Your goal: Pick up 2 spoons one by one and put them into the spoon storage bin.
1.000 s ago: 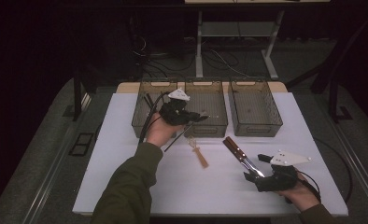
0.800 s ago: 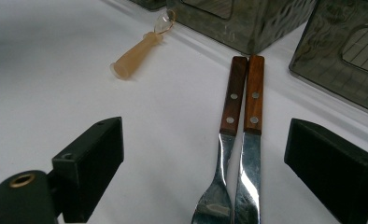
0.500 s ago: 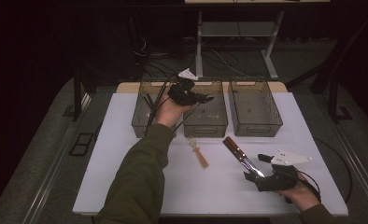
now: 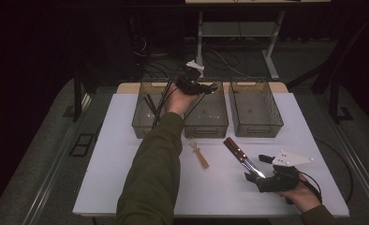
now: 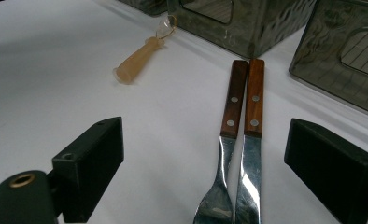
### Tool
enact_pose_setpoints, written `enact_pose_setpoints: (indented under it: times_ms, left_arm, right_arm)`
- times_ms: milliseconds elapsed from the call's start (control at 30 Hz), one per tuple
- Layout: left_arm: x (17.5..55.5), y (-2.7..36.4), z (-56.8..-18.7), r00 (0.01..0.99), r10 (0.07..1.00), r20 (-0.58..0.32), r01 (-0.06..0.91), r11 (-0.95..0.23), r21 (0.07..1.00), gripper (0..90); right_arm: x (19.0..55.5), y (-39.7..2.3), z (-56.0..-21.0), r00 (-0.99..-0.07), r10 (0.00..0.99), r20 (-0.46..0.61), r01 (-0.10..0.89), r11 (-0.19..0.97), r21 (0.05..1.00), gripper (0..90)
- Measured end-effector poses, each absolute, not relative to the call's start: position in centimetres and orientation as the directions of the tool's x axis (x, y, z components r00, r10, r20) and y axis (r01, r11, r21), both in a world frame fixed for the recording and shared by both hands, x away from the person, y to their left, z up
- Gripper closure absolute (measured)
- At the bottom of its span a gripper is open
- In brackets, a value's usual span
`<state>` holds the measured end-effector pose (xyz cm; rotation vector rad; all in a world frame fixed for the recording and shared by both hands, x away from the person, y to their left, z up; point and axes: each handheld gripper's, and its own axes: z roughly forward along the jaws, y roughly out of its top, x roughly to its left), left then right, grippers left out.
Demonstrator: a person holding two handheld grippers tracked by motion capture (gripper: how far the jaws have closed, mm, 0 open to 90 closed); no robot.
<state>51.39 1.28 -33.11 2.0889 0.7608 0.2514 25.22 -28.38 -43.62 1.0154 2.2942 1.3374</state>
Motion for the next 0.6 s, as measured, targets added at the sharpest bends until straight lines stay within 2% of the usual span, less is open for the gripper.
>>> enact_pose_setpoints:
  times_ms: [300, 367, 400, 500, 600]
  left_arm:
    - [52.3, 0.1, -34.8, 0.773, 0.624, -0.119, 0.464, -0.426, 0.777, 87.2]
    - [52.1, -0.1, -35.0, 0.759, 0.641, -0.115, 0.474, -0.423, 0.772, 74.3]
    - [52.2, 0.0, -35.1, 0.77, 0.631, -0.097, 0.459, -0.443, 0.77, 70.6]
    - [51.6, 0.0, -35.2, 0.767, 0.632, -0.108, 0.464, -0.431, 0.774, 65.5]
    - [51.0, 0.4, -35.1, 0.777, 0.622, -0.095, 0.45, -0.445, 0.774, 56.6]
  right_arm:
    - [25.2, -28.4, -43.5, -0.711, 0.697, 0.096, 0.424, 0.314, 0.85, 11.4]
    - [25.2, -28.4, -43.5, -0.713, 0.694, 0.094, 0.42, 0.316, 0.85, 11.4]
    - [25.2, -28.4, -43.5, -0.714, 0.694, 0.093, 0.419, 0.318, 0.85, 11.4]
    - [25.2, -28.4, -43.5, -0.714, 0.694, 0.094, 0.42, 0.317, 0.85, 11.4]
    - [25.2, -28.4, -43.5, -0.713, 0.694, 0.094, 0.42, 0.316, 0.851, 11.4]
